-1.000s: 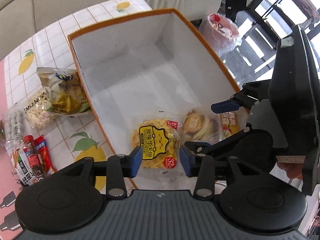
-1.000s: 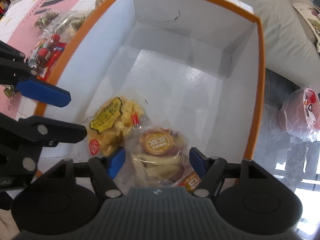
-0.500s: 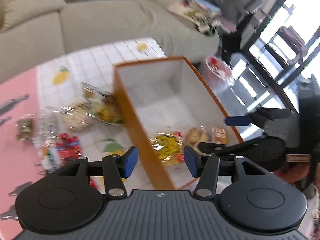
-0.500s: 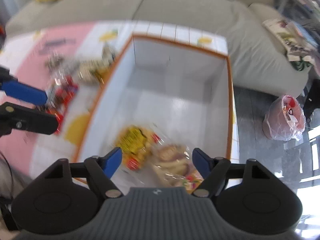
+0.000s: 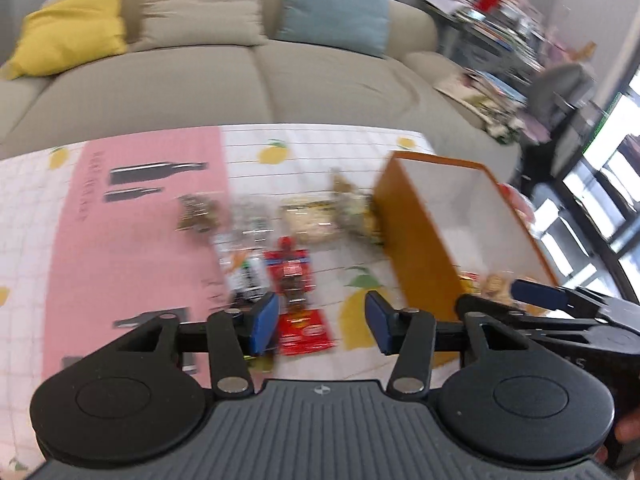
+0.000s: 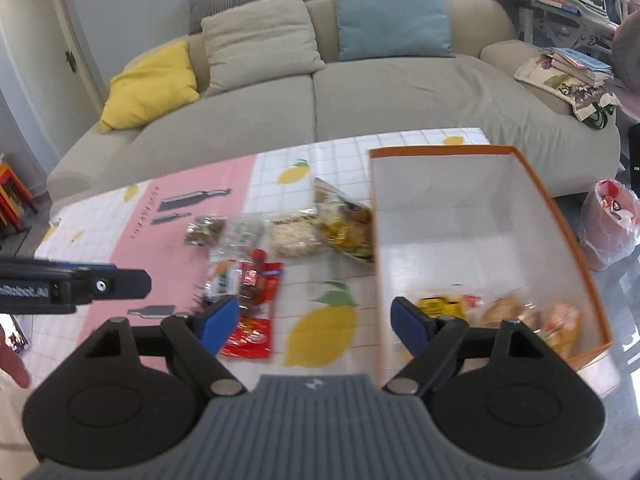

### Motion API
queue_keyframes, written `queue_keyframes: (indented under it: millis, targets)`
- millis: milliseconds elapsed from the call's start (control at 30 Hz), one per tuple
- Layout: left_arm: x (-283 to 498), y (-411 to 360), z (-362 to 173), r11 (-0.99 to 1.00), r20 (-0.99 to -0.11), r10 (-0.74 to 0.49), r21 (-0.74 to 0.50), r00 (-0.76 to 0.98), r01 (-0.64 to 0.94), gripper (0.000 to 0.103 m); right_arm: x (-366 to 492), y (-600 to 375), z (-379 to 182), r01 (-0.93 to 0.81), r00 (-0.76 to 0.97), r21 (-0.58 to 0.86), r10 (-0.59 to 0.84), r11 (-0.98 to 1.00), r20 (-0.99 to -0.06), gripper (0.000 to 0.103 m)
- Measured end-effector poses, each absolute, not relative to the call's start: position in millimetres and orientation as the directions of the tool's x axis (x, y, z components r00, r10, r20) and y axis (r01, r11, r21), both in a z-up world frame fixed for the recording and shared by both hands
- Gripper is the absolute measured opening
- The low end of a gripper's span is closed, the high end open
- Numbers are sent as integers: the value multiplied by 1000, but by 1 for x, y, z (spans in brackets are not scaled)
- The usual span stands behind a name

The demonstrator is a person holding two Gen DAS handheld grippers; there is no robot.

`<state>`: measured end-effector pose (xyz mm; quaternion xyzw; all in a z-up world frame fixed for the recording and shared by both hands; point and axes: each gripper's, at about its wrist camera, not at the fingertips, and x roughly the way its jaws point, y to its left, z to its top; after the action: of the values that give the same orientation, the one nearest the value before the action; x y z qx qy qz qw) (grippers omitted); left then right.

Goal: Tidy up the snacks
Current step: 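Open both tools to release the bags and withdraw from the box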

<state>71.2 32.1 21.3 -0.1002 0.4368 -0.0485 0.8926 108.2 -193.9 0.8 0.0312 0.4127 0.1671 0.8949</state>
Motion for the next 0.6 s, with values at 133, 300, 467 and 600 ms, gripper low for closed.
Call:
queue_keyframes:
  millis: [133,300,467,600]
  targets:
    - [55,62,5,966,-746,-155,-250,648,-58,50,94,-163,-8,-256,648,162,294,953,-703,84]
    - [39,83,-24,961,-723,-73,-234,687,-145,48,86,-135,-35,-215,683,118,236,969,-691,84]
    - [32,86,-55,954,-731,-81,-253,678,-159,48,79,-117,-65,-213,705,84,213,973,-677,84]
    - [36,84,-72,950,-732,-105,-273,673,-149,48,80,-112,-85,-210,683,114,229,971,-693,81]
